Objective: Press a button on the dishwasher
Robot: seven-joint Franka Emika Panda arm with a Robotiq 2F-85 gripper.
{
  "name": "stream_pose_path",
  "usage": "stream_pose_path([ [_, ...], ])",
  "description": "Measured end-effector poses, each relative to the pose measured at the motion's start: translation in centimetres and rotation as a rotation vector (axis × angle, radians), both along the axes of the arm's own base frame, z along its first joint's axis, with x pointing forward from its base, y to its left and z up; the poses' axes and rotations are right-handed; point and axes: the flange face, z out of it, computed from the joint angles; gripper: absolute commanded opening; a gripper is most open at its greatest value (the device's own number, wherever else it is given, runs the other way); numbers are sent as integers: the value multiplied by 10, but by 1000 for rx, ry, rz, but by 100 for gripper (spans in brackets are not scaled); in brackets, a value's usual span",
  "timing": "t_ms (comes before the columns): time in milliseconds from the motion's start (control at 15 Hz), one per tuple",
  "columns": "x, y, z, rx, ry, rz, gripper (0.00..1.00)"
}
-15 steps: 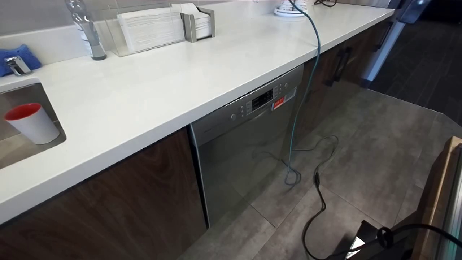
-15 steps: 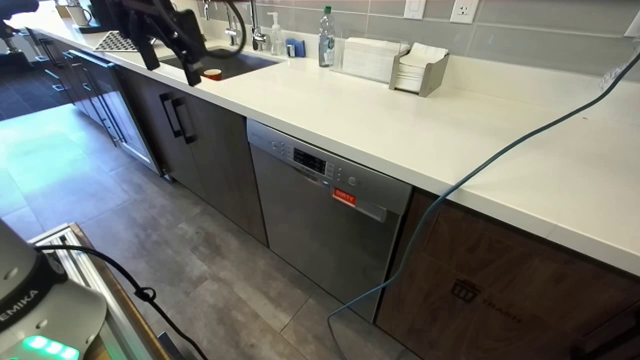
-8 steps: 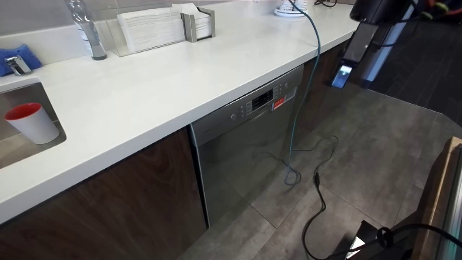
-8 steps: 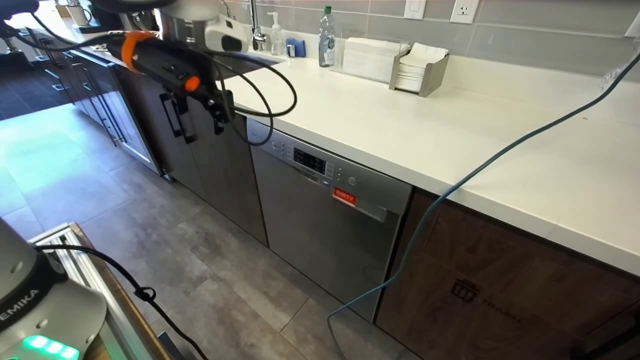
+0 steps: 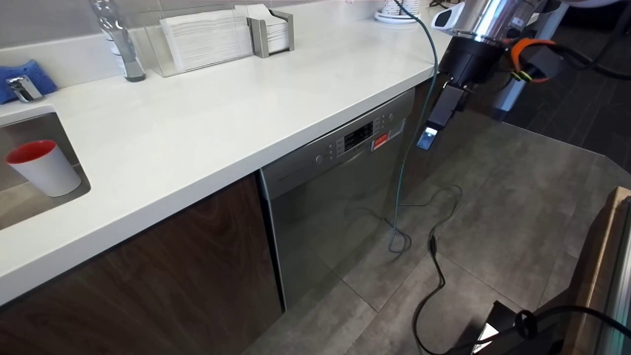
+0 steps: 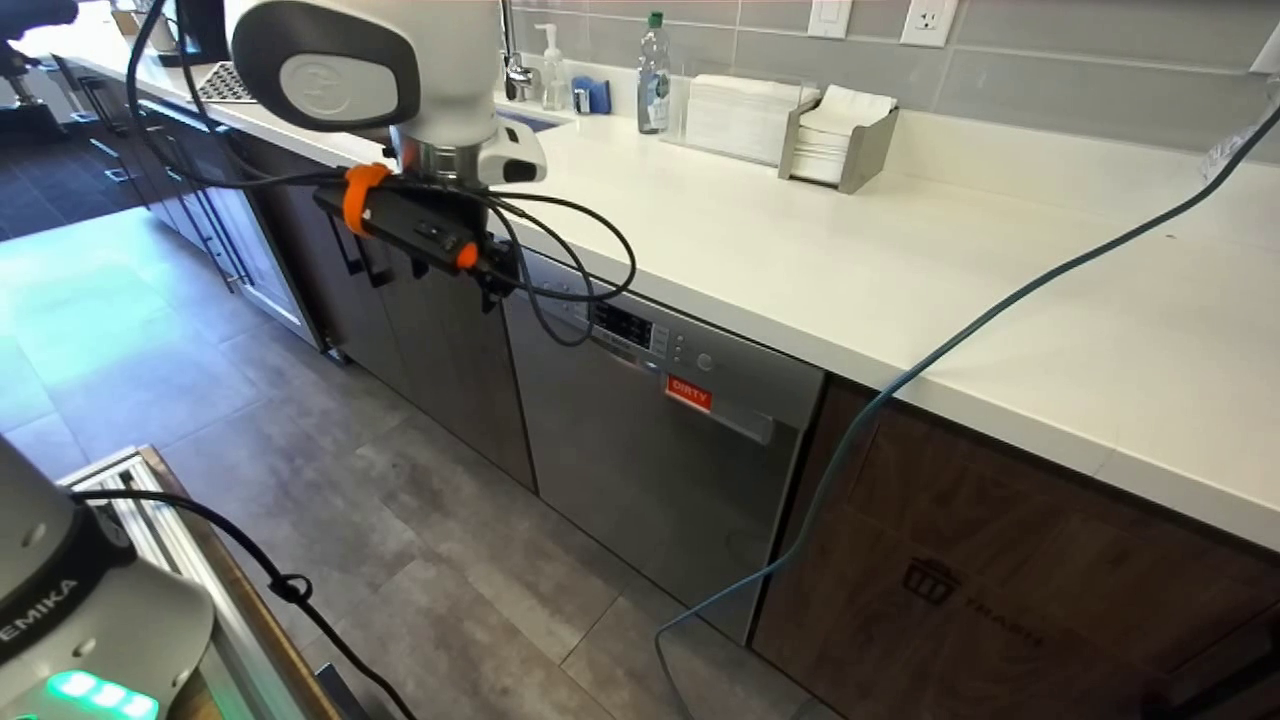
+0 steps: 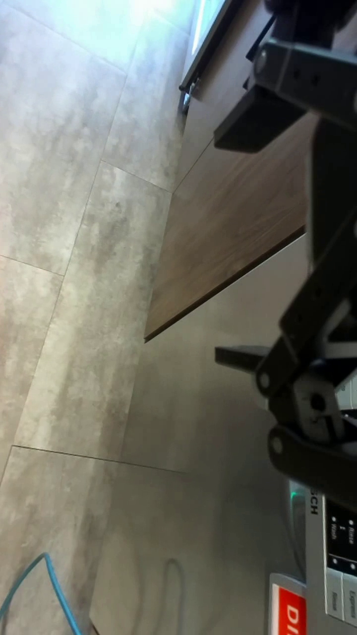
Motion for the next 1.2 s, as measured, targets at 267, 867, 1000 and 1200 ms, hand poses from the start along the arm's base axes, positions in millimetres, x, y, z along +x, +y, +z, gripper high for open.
stream_pose_path([
  [267,6,-15,-1,25,-73,32,100],
  [867,6,-13,-1,20,-78,33,100],
  [1000,6,-11,-2,6,-95,26,100],
  [1200,3,-5,-6,-26,-128,0,100],
])
